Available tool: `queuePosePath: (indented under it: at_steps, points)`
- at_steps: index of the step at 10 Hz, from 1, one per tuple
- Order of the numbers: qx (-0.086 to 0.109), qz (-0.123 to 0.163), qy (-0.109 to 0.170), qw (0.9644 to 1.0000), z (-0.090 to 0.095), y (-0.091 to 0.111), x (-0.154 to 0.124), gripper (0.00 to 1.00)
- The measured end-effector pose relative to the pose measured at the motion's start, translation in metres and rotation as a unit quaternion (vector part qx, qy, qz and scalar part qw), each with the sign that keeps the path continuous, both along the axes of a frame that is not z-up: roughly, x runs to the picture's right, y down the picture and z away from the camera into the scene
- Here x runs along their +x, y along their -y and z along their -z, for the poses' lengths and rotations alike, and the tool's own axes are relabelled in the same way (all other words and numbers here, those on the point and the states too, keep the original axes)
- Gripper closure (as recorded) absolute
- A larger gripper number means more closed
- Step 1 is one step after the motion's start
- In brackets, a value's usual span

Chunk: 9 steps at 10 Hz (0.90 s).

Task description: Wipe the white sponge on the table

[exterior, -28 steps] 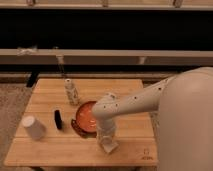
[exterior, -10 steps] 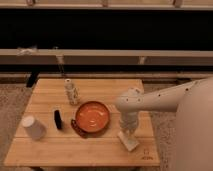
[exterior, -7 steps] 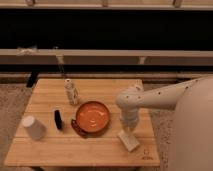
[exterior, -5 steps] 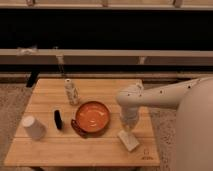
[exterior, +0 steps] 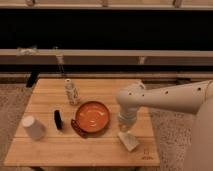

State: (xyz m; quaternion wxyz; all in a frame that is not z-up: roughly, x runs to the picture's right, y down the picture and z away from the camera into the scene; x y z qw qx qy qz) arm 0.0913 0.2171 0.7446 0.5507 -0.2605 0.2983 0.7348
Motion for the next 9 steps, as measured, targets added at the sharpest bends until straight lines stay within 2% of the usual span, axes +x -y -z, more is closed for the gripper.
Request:
queuePosePath:
  at_steps: [1,4,6,9]
  points:
    - [-0.005,0.001,0.004,1.0,0.002,-0.004,-0.005,0.21]
    - [-0.025,-0.003,0.005,0.9997,-0.003,-0.022,-0.007,0.2]
    - [-0.043,-0.012,-0.005,0.999,-0.009,-0.039,0.0,0.2]
    - [-0.06,-0.023,-0.017,0.9978,-0.014,-0.053,0.009,0.2]
